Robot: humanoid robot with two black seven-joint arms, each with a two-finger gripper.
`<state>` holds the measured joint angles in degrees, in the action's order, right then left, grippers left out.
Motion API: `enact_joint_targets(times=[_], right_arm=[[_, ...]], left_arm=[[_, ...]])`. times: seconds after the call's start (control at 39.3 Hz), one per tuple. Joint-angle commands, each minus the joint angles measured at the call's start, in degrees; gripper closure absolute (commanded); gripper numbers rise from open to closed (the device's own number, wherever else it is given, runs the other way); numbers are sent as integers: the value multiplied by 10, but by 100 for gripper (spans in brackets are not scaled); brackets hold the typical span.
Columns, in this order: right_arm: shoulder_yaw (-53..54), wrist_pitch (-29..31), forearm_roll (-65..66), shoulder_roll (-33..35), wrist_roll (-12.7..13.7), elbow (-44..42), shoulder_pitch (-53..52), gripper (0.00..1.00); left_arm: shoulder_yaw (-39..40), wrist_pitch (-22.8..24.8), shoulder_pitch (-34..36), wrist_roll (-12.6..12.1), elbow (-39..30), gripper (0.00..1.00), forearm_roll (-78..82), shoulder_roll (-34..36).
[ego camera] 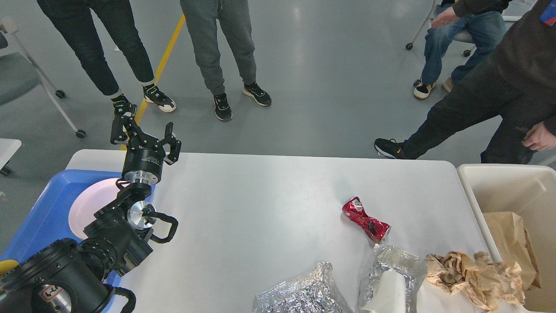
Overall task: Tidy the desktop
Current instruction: 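Release the paper cup into the white bin with the right gripper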
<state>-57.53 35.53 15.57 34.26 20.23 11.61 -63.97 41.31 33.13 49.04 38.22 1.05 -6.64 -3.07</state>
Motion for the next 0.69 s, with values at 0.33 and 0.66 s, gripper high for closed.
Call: enact_joint_targets(times=[0.33, 0.66], right_arm=[[35, -77, 0, -36, 0, 6, 82, 100], [43, -83, -5, -39, -1, 6, 83, 77]], left_arm=[[0, 0, 0, 0, 0, 3, 0, 0], [0, 0, 0, 0, 0, 3, 0, 1]])
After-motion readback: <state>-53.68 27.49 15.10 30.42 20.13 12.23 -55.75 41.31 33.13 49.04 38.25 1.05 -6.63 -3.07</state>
